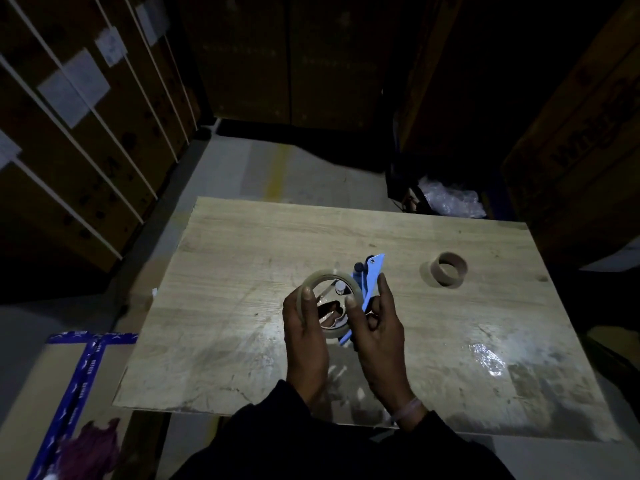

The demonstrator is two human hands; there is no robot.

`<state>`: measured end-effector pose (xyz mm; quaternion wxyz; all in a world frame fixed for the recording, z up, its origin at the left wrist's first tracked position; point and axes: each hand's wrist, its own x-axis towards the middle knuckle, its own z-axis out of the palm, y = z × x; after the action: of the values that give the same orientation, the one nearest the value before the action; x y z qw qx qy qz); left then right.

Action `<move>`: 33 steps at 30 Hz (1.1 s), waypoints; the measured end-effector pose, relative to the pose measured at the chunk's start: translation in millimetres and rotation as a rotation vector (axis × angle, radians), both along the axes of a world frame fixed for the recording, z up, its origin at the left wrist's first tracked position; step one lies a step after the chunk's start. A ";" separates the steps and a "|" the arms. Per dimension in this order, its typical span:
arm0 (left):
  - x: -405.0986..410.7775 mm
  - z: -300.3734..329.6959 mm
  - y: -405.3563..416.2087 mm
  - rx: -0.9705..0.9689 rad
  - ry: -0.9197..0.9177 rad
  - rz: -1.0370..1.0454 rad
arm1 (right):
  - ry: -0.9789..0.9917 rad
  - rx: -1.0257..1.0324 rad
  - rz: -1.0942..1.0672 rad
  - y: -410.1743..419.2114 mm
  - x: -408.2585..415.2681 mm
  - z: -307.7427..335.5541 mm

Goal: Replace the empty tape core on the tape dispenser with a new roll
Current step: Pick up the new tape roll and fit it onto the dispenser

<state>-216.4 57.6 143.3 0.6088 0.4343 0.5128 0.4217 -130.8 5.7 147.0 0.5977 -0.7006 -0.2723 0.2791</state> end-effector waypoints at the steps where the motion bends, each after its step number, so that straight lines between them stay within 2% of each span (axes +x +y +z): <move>1: -1.2 1.5 2.3 -0.004 -0.020 -0.008 | 0.015 -0.002 0.039 -0.5 1.8 3.0; 6: -6.4 1.3 14.7 0.000 -0.092 -0.068 | 0.117 -0.061 0.103 -3.1 7.6 14.3; 11: -10.6 3.7 28.1 -0.104 -0.196 -0.179 | 0.061 -0.060 0.097 -2.0 3.0 9.3; 14: -7.6 3.0 33.5 -0.192 -0.292 -0.223 | -0.037 -0.084 0.054 -0.8 -1.6 12.8; 24: 6.6 -0.1 58.6 -0.370 -0.339 -0.234 | -0.118 -0.032 0.091 -2.5 -15.7 22.7; 28: 9.1 0.1 62.1 -0.526 -0.399 -0.226 | -0.296 0.013 0.153 -4.9 -18.8 17.5; 33: 1.1 -0.3 77.4 -0.542 -0.429 -0.281 | -0.515 0.022 0.378 -7.5 -4.9 31.9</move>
<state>-215.4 135.0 143.1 0.8471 0.2254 0.4020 0.2645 -135.7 -1.8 178.9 0.4544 -0.6787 -0.5427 0.1958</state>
